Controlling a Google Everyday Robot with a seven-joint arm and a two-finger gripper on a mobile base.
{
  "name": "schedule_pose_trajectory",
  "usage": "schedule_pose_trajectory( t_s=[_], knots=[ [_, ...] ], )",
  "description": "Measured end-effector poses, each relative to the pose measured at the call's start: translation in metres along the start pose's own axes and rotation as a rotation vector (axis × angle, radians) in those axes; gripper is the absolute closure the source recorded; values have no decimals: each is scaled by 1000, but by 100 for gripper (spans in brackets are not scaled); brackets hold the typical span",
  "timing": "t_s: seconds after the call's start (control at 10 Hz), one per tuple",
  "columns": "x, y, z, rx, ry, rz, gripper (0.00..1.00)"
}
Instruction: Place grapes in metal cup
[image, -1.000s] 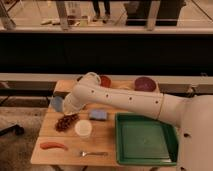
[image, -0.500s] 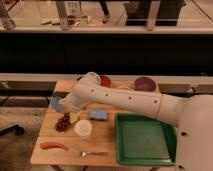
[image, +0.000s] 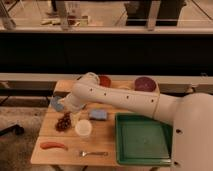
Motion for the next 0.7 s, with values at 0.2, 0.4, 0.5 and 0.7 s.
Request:
schedule_pose_trajectory(
  t_s=[0.2, 0.4, 0.5, 0.7],
  knots=[
    [-7, -3, 4, -17, 19, 11, 20],
    [-18, -7, 10, -41, 40, 15, 20],
    [-18, -6, 11, -46, 42, 18, 20],
    [-16, -5, 19, -65, 45, 38, 20]
  ],
)
